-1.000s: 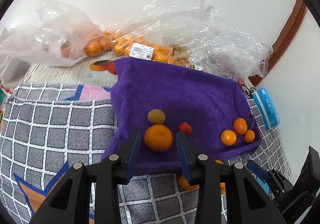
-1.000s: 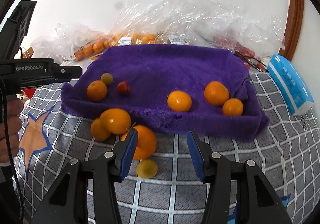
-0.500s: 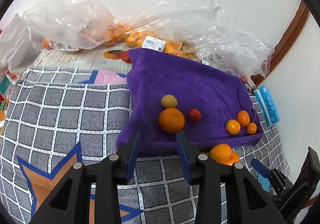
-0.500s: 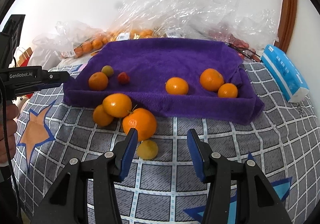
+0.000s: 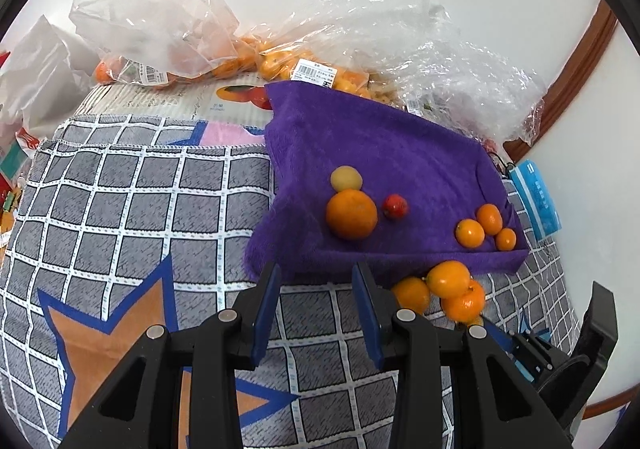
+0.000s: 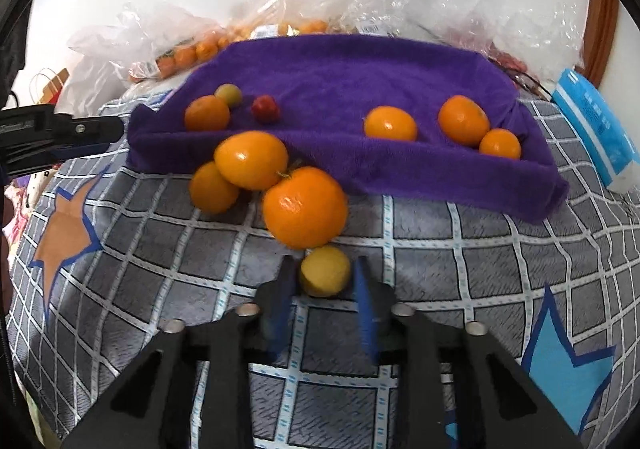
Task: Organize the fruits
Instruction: 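Close the right tool on a small yellow fruit while the left tool moves toward loose oranges, then grasp a loose orange with the left tool while the right tool lifts the yellow fruit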
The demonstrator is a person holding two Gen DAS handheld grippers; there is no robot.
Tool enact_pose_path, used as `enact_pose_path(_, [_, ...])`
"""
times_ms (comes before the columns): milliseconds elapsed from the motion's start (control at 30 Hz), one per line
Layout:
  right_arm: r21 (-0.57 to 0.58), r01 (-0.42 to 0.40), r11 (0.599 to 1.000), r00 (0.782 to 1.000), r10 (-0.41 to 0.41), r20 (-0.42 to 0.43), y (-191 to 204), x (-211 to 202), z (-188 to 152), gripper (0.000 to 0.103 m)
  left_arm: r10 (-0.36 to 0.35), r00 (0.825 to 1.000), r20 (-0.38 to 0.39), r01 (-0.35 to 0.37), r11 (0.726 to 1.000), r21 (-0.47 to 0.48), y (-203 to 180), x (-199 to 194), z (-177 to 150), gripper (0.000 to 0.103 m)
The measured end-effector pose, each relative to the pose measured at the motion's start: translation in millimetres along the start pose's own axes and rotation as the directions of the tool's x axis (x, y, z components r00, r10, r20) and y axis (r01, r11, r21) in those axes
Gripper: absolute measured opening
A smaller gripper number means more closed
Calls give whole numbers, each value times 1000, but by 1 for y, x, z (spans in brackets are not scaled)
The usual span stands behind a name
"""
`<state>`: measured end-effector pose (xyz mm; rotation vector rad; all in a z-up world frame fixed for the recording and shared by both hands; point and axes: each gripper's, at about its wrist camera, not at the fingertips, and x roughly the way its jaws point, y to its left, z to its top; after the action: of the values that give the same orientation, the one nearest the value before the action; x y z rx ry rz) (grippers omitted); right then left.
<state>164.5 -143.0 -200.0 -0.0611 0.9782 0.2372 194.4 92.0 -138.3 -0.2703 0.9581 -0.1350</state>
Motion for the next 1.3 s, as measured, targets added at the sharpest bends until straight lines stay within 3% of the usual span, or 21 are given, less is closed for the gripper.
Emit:
enact_pose_path(533, [30, 52, 998, 998, -53, 43, -35, -39, -18, 26, -47, 995, -87, 55, 994, 94, -41, 18, -35, 36])
enact_pose_path(900, [72, 80, 994, 996, -83, 30, -57, -39, -28, 26, -69, 988, -137, 85, 990, 115, -55, 38, -47, 38])
enact_pose_path(1300, [84, 70, 994, 997, -72, 22, -65, -31, -32, 26, -68, 990, -120, 85, 986, 141, -67, 51, -44, 38])
